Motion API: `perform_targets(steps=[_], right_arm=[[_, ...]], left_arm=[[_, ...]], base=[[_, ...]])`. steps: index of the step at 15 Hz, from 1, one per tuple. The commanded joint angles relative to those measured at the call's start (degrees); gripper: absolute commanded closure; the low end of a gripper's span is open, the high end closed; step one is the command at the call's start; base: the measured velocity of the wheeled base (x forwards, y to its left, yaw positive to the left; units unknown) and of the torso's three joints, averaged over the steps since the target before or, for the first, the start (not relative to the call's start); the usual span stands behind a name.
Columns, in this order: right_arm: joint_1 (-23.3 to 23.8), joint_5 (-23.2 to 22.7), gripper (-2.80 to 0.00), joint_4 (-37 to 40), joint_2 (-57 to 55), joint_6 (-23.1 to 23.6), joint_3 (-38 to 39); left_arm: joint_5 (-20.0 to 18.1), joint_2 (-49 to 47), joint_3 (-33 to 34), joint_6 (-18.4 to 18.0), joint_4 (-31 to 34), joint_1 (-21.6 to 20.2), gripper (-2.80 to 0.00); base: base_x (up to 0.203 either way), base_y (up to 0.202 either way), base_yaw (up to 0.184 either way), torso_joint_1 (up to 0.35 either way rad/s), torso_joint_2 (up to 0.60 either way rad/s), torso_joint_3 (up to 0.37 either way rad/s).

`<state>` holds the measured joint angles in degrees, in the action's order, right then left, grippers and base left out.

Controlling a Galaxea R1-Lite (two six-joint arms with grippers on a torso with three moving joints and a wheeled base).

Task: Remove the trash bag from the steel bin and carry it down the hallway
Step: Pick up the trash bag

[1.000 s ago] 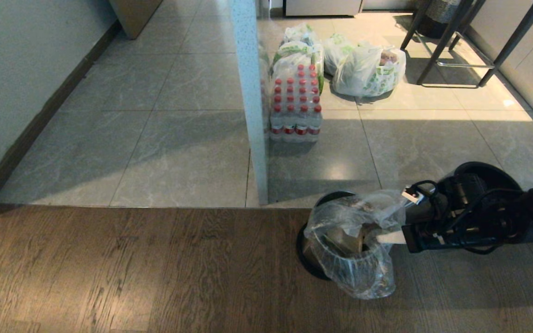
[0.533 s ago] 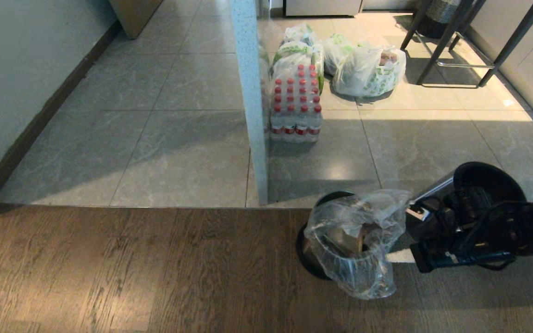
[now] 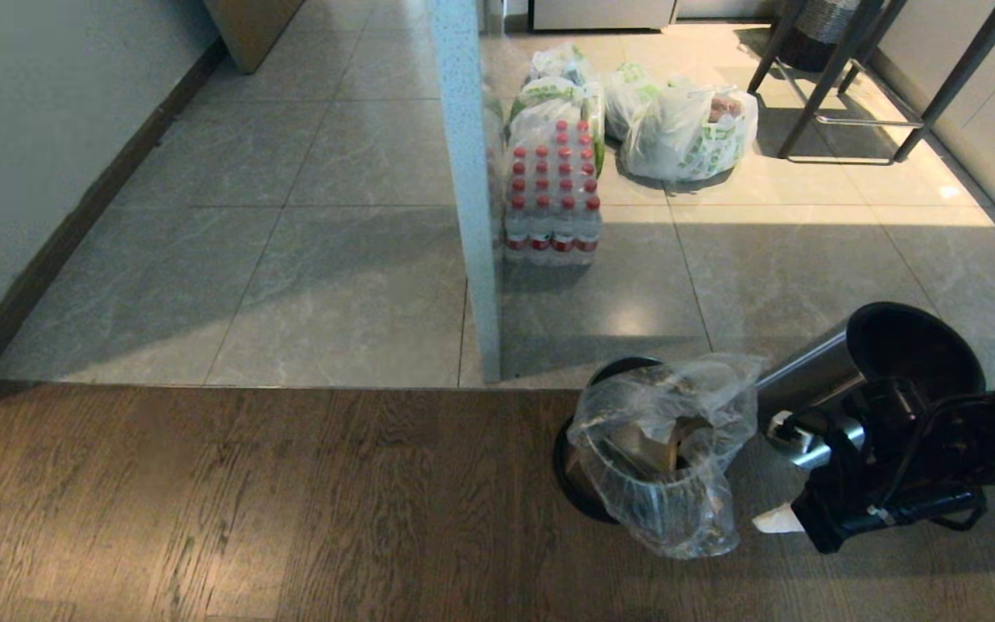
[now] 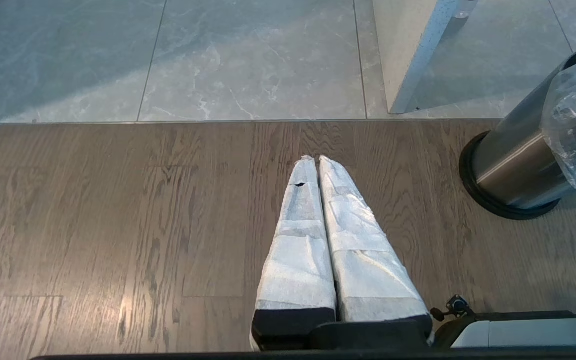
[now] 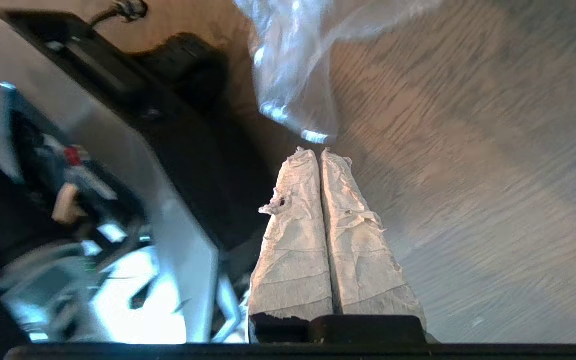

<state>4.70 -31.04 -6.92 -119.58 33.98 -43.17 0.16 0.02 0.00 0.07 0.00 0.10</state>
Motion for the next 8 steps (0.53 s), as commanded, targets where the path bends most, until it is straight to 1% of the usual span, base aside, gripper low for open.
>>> perform_targets(steps=[1,2,4,8], right_arm=[[-0.91,-0.19,0.0,-1.16,-3.68,0.91,-0.32],[-1.92,-0.22,0.0,-1.7,-4.62,1.06,-0.62],[-2.31,-0.34,0.0,-2.94,-6.06,1.17,-0.77],[-2.85,-0.52,0.0,-11.27,-10.1,0.91,-2.63]], left_arm=[[0.02,-0.02,0.09,0.02,0.0,-0.01,0.0],[0.02,-0.02,0.0,0.02,0.0,-0.01,0.0],[0.02,-0.02,0.09,0.01,0.0,-0.01,0.0],[0.02,-0.02,0.08,0.02,0.0,-0.01,0.0]], base=[[0.0,0.0,0.0,0.0,0.0,0.0],[0.0,0.0,0.0,0.0,0.0,0.0],[0.0,0.0,0.0,0.0,0.0,0.0],[0.0,0.0,0.0,0.0,0.0,0.0]])
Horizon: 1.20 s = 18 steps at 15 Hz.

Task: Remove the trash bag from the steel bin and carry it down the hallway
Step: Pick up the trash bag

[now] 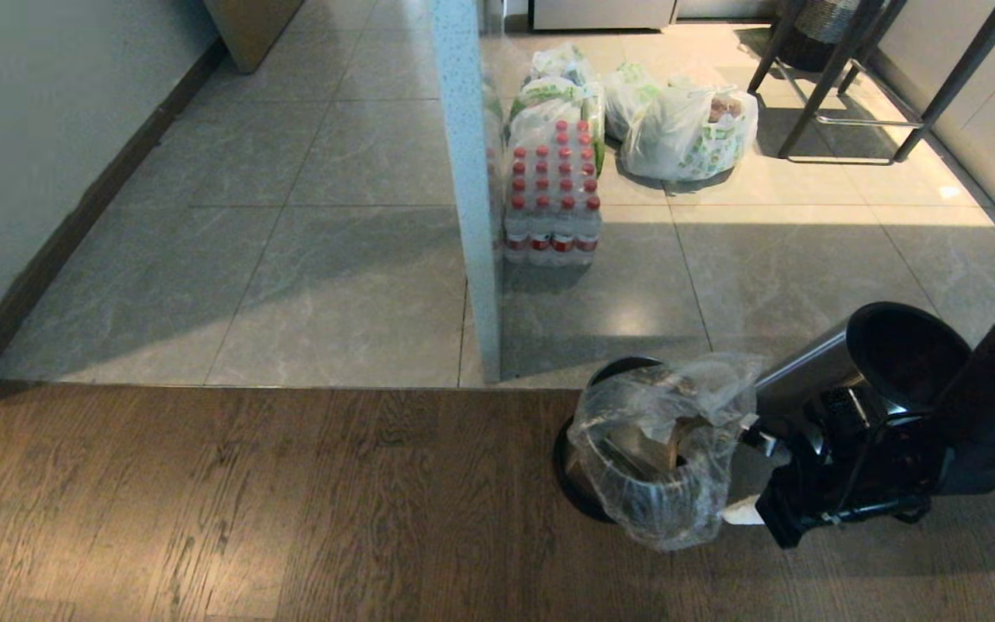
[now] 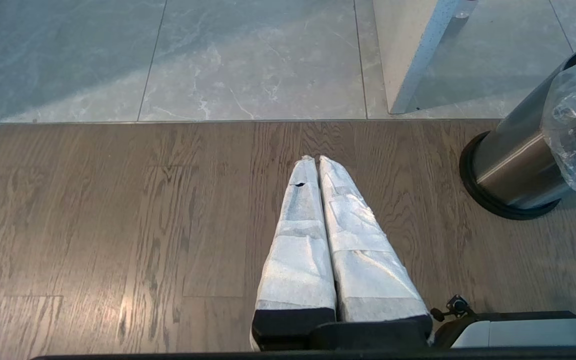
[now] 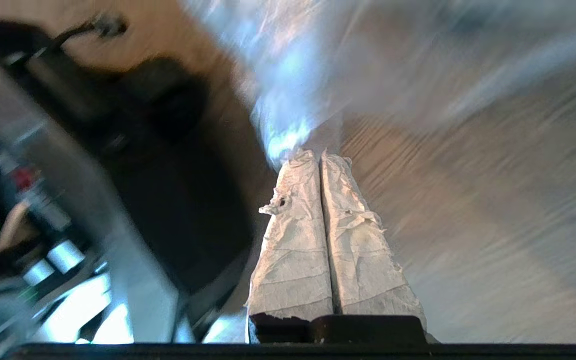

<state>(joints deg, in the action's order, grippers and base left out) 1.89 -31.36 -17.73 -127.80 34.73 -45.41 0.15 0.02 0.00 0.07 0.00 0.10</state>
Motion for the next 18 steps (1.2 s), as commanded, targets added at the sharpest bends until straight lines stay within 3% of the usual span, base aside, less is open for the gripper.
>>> perform_targets(steps=[1,4,7,9,11,18], right_arm=[[-0.05,-0.19,0.0,-0.73,-2.45,0.16,-1.16],[-0.05,-0.36,0.0,-0.72,-3.66,-2.75,-1.44],[-0.72,-0.87,0.0,-0.06,-3.15,-10.28,-1.87],[-0.76,-1.14,0.0,0.4,-2.09,-12.13,-2.13],[-0.75,-3.47,0.0,0.28,-1.61,-14.57,-2.36],[-1.74,-5.55,0.0,-0.35,-0.43,-30.92,-7.68]], left_arm=[[0.02,-0.02,0.09,0.01,0.0,-0.01,0.0],[0.02,-0.02,0.02,0.02,0.0,-0.01,0.0],[0.02,-0.02,0.09,0.02,0.0,-0.01,0.0],[0.02,0.06,0.09,0.02,0.0,-0.01,0.0],[0.02,-0.02,0.0,0.02,0.0,-0.01,0.0],[0.02,-0.02,0.09,0.02,0.0,-0.01,0.0]], base=[[0.0,0.0,0.0,0.0,0.0,0.0],[0.0,0.0,0.0,0.0,0.0,0.0],[0.0,0.0,0.0,0.0,0.0,0.0],[0.0,0.0,0.0,0.0,0.0,0.0],[0.0,0.0,0.0,0.0,0.0,0.0],[0.0,0.0,0.0,0.0,0.0,0.0]])
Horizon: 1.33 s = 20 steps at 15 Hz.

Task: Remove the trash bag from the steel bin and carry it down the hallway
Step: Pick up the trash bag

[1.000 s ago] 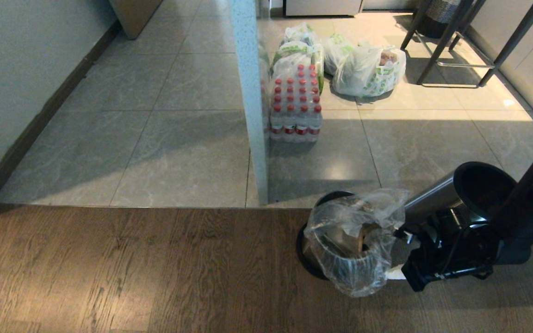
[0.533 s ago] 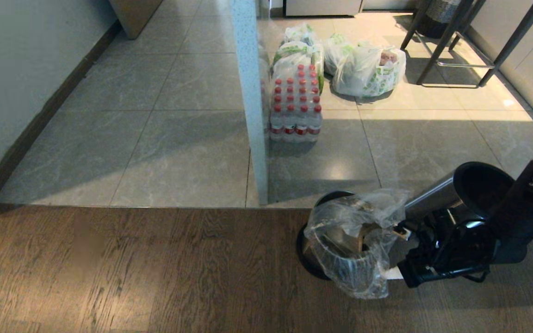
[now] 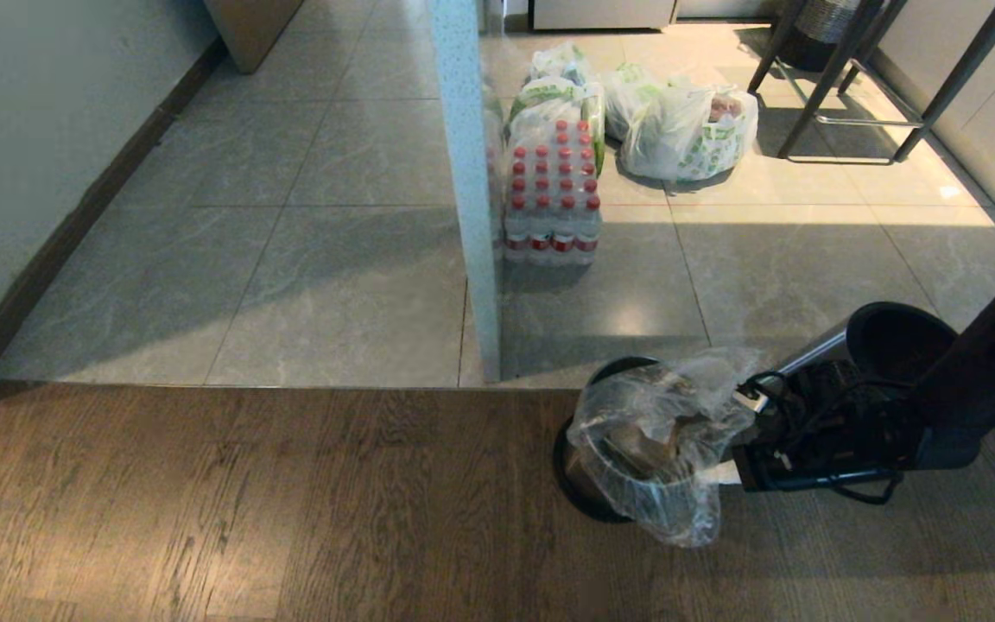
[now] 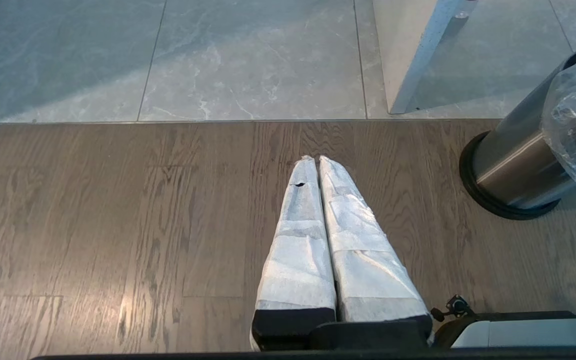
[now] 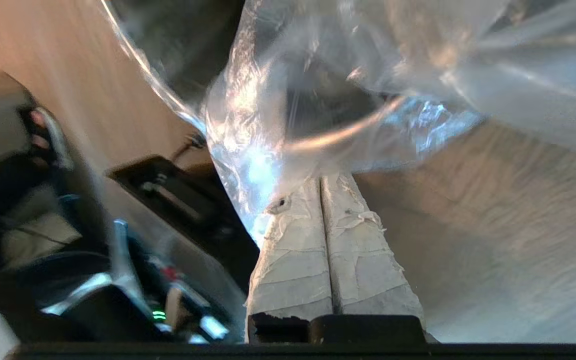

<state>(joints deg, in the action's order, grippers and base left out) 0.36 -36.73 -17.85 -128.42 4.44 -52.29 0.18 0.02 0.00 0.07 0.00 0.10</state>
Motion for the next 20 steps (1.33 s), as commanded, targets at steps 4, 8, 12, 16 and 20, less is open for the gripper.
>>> perform_targets(steps=[4,8,12,16,20], right_arm=[[-1.44,-0.07,0.0,-2.49,1.24,-7.52,-1.34],[-2.28,-0.03,0.0,-1.93,3.08,-9.6,-0.9],[-3.63,-0.01,0.0,-3.16,3.95,-15.02,-1.45],[-6.33,0.43,0.0,-8.2,3.21,-20.33,-1.72],[-10.07,4.68,0.0,-15.07,1.24,-23.92,-4.79]], left_arm=[[-0.01,-0.02,0.09,0.01,0.0,-0.01,0.0],[-0.01,-0.02,0.02,0.01,0.0,-0.01,0.0],[-0.01,0.0,0.09,0.01,0.0,-0.01,0.0],[-0.01,-0.02,0.09,0.01,0.0,-0.01,0.0],[-0.01,-0.02,0.09,0.01,0.0,-0.01,0.0]], base=[[0.0,0.0,0.0,0.0,0.0,0.0],[0.0,0.0,0.0,0.0,0.0,0.0],[0.0,0.0,0.0,0.0,0.0,0.0],[0.0,0.0,0.0,0.0,0.0,0.0],[0.0,0.0,0.0,0.0,0.0,0.0]])
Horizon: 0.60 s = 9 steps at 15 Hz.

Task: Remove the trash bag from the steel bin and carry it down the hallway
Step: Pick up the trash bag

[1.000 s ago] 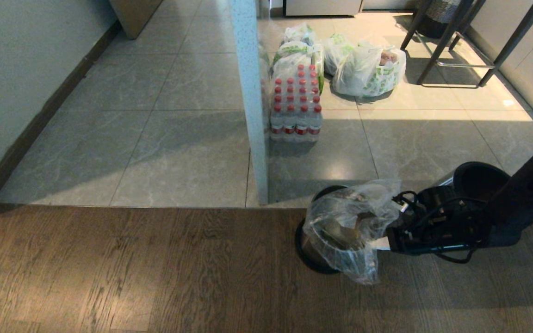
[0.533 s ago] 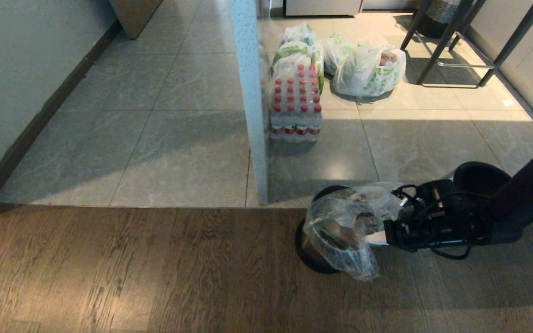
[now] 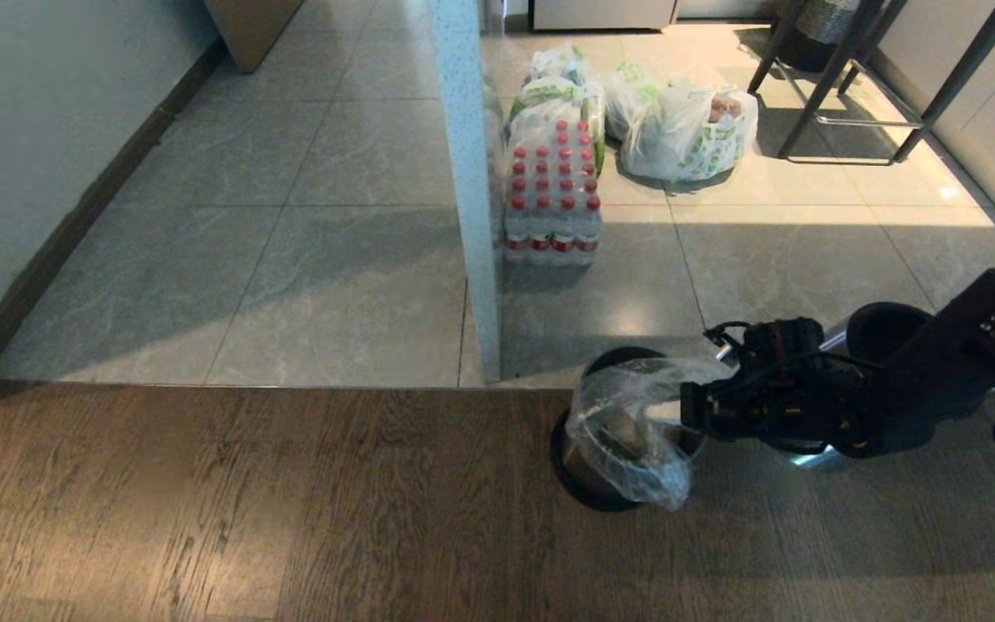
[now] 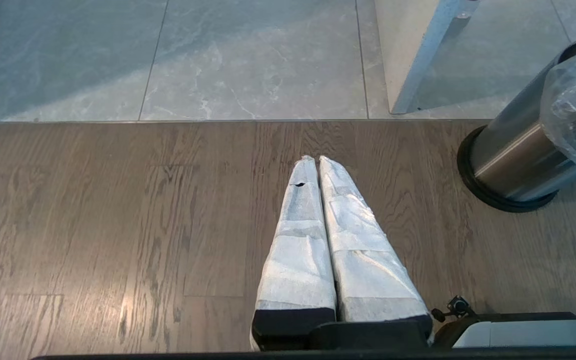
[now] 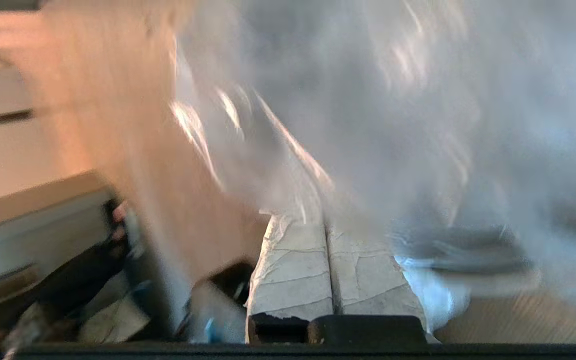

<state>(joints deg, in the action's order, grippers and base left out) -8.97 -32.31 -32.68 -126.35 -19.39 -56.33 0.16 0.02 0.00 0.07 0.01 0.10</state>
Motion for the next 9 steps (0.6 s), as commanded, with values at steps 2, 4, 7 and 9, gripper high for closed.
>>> perform_targets(steps=[2,4,7,9], right_arm=[[-1.58,2.81,0.0,-1.4,-1.04,-0.12,-1.42],[-1.49,2.89,0.0,-1.48,0.51,-0.1,-1.0],[-1.71,4.0,0.0,-6.12,1.06,0.35,-1.54],[-1.83,3.99,0.0,-5.02,4.18,3.25,0.74]], left_arm=[[0.02,-0.02,0.09,0.01,-0.01,-0.01,0.0],[0.02,-0.02,0.09,0.01,-0.01,-0.01,0.0],[0.02,-0.02,0.08,0.01,-0.01,-0.01,0.0],[0.02,0.06,0.05,0.0,-0.01,-0.01,0.0]], base=[[0.0,0.0,0.0,0.0,0.0,0.0],[0.0,0.0,0.0,0.0,0.0,0.0],[0.0,0.0,0.0,0.0,0.0,0.0],[0.0,0.0,0.0,0.0,0.0,0.0]])
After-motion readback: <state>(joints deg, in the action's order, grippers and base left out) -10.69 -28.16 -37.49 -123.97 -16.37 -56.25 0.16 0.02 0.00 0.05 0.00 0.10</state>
